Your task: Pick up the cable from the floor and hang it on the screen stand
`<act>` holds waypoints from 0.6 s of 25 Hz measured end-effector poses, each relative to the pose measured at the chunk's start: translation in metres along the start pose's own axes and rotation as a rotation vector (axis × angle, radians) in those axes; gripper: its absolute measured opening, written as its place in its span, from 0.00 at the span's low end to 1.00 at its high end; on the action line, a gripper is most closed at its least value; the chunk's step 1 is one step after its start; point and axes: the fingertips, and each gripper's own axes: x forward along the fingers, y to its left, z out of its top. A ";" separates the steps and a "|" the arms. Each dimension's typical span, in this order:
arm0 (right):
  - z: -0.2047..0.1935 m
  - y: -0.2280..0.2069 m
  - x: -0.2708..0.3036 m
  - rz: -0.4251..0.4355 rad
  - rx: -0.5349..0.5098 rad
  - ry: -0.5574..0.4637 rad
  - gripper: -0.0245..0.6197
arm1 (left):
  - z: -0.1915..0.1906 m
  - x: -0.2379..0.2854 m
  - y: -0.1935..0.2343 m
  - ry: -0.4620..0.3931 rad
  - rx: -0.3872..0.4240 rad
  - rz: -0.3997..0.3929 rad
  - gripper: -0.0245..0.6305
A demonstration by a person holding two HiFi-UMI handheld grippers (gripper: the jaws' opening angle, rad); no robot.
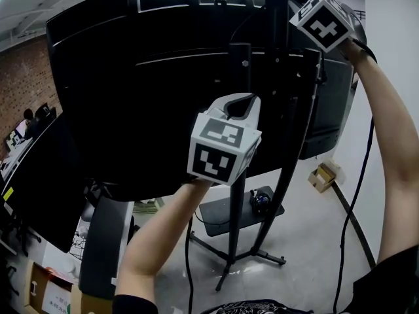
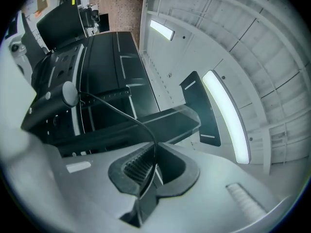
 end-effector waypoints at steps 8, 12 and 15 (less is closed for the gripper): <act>0.000 -0.022 -0.001 -0.029 -0.020 -0.077 0.07 | 0.006 0.022 -0.019 0.006 0.025 0.028 0.04; 0.004 -0.034 0.003 -0.029 -0.056 -0.115 0.07 | 0.010 0.032 -0.023 0.014 0.024 0.060 0.04; 0.011 -0.046 0.003 -0.059 -0.068 -0.143 0.07 | 0.012 0.036 -0.025 0.022 0.041 0.084 0.04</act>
